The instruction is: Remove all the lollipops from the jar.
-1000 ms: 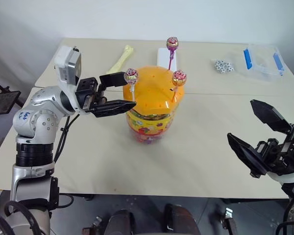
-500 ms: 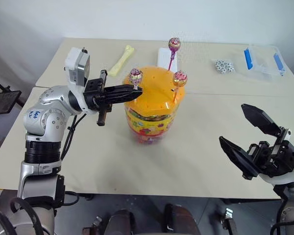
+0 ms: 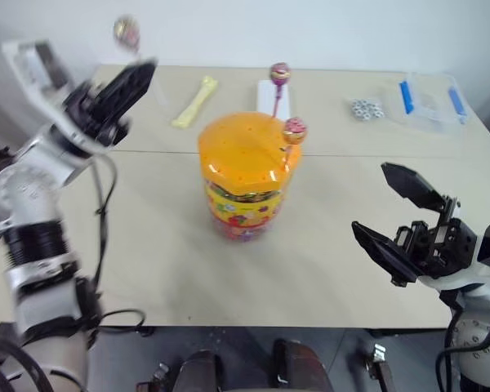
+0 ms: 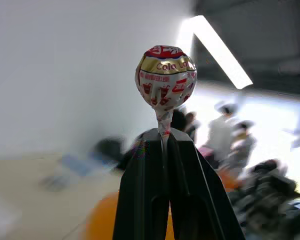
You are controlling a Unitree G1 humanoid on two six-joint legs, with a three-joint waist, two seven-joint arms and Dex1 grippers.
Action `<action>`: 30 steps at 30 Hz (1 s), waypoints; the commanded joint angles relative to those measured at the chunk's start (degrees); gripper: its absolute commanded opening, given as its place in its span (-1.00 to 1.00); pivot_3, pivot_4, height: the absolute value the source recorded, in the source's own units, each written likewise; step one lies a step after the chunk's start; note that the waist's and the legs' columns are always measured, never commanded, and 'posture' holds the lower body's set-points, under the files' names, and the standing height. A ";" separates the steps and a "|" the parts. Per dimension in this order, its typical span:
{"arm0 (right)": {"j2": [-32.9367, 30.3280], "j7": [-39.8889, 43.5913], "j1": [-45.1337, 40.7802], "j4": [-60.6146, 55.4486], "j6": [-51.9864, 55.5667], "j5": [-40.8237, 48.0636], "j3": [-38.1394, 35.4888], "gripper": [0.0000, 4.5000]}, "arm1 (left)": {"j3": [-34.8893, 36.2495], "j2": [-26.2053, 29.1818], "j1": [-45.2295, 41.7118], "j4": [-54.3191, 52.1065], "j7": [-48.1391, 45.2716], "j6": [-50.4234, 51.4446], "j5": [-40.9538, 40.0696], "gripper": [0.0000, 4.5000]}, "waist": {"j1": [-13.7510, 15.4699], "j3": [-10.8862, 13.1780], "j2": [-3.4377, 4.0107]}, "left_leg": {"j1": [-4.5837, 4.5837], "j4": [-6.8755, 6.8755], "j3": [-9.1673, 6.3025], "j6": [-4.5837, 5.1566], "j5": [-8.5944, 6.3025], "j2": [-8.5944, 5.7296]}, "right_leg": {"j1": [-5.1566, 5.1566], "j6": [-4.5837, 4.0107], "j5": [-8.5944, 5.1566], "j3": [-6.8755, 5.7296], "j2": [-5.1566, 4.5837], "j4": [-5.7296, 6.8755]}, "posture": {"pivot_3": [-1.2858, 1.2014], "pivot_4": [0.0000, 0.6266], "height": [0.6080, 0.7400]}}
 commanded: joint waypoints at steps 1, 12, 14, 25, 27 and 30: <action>-3.03 3.01 0.63 -0.29 1.81 0.16 0.44 1.00 | -1.30 4.35 11.67 -6.18 1.25 -0.14 6.75 -0.99 | -0.46 0.16 -0.27 | -0.01 -0.13 0.01 -0.01 0.01 -0.04 | -0.04 -0.06 -0.04 -0.11 0.01 0.00 | 0.03 -0.52 1.00; -13.23 3.54 -1.20 5.54 10.79 -2.96 0.13 1.00 | -0.26 10.33 29.86 -22.05 8.37 12.01 9.98 -0.58 | 2.32 0.33 -0.77 | -0.91 0.84 -0.77 0.08 -0.20 -0.05 | -0.16 -0.09 -0.04 -0.24 -0.14 -0.08 | 0.03 -0.52 1.00; -14.50 2.50 -1.93 6.04 12.59 -3.61 0.18 1.00 | -0.05 11.09 31.39 -23.27 7.19 11.26 10.39 -0.31 | 2.35 0.33 -0.77 | -0.92 0.84 -0.77 0.07 -0.20 0.01 | -0.20 -0.09 -0.05 -0.27 -0.09 -0.03 | 0.03 -0.52 1.00; -11.91 -0.10 -7.03 8.70 16.03 -1.06 -0.09 1.00 | 7.33 6.51 26.96 -26.02 -8.44 -4.30 0.26 0.74 | 2.56 0.33 -0.77 | -1.04 0.89 -0.26 0.02 -0.19 0.07 | -0.31 -0.11 -0.06 -0.40 -0.08 -0.02 | 0.03 -0.52 1.00; -11.27 0.21 -8.40 8.22 16.41 -0.97 0.87 1.00 | 8.71 4.36 23.60 -28.02 -9.28 -3.70 -5.47 0.74 | 2.43 0.33 -0.77 | -1.03 0.91 -0.26 0.02 -0.19 0.07 | -0.31 -0.11 -0.05 -0.38 -0.09 0.01 | 0.03 -0.52 1.00; -10.38 0.82 -11.45 8.30 16.71 -1.40 3.09 1.00 | 7.48 1.84 18.30 -29.73 -7.56 -1.45 -11.39 0.74 | 2.27 0.33 -0.76 | -0.98 0.90 -0.27 0.02 -0.19 0.07 | -0.31 -0.10 -0.04 -0.38 -0.08 0.10 | 0.03 -0.52 1.00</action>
